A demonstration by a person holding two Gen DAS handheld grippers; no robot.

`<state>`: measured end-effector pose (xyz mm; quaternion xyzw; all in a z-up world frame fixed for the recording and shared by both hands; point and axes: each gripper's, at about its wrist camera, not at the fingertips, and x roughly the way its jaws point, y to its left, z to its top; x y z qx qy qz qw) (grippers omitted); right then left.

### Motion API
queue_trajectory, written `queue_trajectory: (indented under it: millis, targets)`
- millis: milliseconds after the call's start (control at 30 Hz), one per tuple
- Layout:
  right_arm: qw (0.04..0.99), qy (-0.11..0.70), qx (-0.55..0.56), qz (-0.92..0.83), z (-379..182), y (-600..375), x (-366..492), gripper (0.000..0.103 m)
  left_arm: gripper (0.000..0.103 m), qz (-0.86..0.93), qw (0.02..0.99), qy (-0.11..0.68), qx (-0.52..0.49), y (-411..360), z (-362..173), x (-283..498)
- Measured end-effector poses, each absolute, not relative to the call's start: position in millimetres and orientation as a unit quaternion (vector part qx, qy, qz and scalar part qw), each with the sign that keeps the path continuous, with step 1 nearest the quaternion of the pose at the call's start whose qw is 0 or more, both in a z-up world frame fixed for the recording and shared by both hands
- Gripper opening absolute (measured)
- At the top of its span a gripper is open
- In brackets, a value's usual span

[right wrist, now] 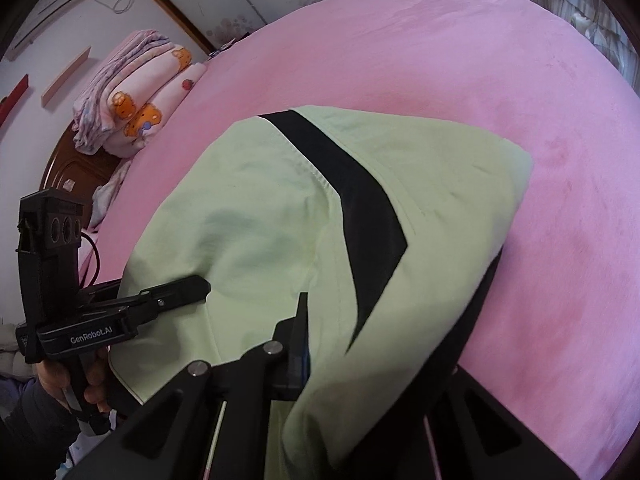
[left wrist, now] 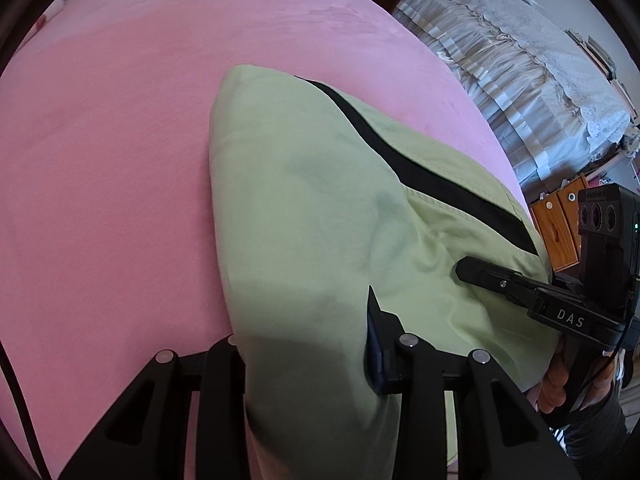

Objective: Fold large clothes

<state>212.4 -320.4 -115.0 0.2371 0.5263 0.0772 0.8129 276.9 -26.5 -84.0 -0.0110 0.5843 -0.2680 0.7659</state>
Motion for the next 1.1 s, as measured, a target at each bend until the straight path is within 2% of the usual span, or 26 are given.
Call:
queue_trajectory:
  millis: [233,400,533,767,867,933,967,1067,1100]
  targets:
    - [0.807,0.526,0.232,0.138,-94,-220,206,0.009,0.033,-0.228,0.784,0.578,-0.011,84,-47,257]
    - [0.809,0.508,0.232,0.182,-77,-154,238,0.009,0.033,-0.202,0.805,0.559,-0.003,158,-12,285]
    - [0.817,0.49,0.223,0.205,-55,-118,295,0.009,0.033,-0.198,0.825,0.53,0.021,190,18,345]
    - [0.852,0.433,0.211,0.204,-27,-108,436,0.009,0.034,-0.218,0.845,0.487,0.049,211,48,507]
    - [0.858,0.416,0.225,0.199,-41,-111,495,0.01,0.035,-0.22,0.85,0.475,0.059,215,34,570]
    - [0.863,0.409,0.225,0.194,-60,-110,531,0.011,0.039,-0.211,0.855,0.471,0.059,211,8,610]
    - [0.868,0.406,0.214,0.189,-74,-109,547,0.015,0.041,-0.2,0.856,0.472,0.057,215,-12,630]
    - [0.857,0.444,0.216,0.144,-136,-114,589,0.025,0.052,-0.127,0.846,0.515,0.053,217,-89,670]
    - [0.837,0.479,0.232,0.124,-167,-119,600,0.03,0.068,-0.096,0.834,0.541,0.06,222,-115,679]
